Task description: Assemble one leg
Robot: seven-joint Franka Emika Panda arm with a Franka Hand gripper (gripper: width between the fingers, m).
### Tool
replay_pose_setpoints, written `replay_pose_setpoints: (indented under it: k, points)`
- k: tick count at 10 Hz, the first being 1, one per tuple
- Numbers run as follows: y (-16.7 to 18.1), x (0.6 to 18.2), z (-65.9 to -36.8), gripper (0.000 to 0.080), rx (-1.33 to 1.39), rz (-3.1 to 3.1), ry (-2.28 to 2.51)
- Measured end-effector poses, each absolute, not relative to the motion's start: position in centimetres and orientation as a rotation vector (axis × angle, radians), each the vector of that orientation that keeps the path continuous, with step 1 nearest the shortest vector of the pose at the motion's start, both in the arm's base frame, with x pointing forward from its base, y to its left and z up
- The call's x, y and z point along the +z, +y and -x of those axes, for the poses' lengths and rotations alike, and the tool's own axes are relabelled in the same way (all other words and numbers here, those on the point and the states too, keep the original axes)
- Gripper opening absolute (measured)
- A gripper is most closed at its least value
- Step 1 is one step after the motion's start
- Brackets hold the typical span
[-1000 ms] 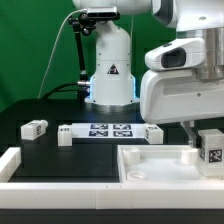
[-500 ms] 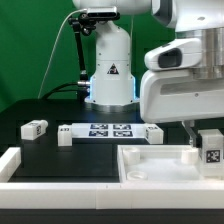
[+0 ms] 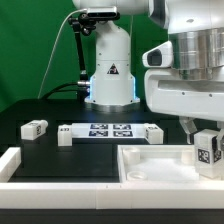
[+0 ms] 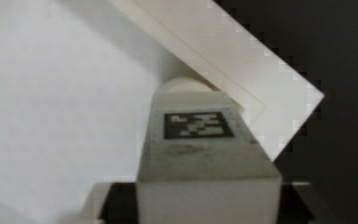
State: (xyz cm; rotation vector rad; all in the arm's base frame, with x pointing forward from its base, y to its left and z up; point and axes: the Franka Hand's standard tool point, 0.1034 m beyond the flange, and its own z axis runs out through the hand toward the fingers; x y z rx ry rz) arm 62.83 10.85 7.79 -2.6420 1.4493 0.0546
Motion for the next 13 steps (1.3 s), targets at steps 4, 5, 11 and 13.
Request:
replay_pose_setpoints:
  k: [4, 5, 11, 13]
  points:
    - [10.9, 7.8, -62.7, 0.0291, 0.101, 2.374, 1.869]
    - [10.9, 7.8, -62.7, 0.0291, 0.107, 2.349, 1.897]
    - [11.5, 7.9, -62.4, 0.064, 0.135, 2.454, 1.762]
    - [11.9, 7.8, -62.1, 0.0648, 0.14, 2.64, 1.48]
